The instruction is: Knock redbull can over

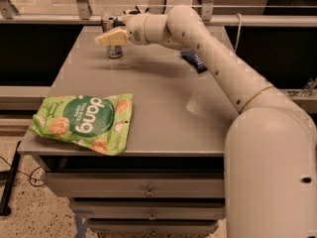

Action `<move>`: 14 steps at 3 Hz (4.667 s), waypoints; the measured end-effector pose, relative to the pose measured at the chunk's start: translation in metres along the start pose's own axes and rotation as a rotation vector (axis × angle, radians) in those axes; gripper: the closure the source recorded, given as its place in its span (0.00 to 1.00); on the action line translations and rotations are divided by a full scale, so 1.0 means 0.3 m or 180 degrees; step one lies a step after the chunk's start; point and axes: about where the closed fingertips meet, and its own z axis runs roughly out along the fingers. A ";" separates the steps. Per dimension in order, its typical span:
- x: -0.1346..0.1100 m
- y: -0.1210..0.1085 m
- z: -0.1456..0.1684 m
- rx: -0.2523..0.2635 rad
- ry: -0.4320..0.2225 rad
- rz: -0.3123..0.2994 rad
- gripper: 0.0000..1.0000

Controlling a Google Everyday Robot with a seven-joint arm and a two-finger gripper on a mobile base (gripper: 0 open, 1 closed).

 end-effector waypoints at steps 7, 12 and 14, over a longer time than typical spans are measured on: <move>0.121 0.138 -0.605 -0.0529 0.2093 -0.0182 1.00; 0.195 0.294 -0.377 -0.1114 0.2724 -0.0761 0.12; 0.220 0.345 -0.322 -0.1245 0.2665 -0.0743 0.00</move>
Offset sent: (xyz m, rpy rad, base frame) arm -0.0272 -0.0016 -0.0098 -0.0003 0.1535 0.0555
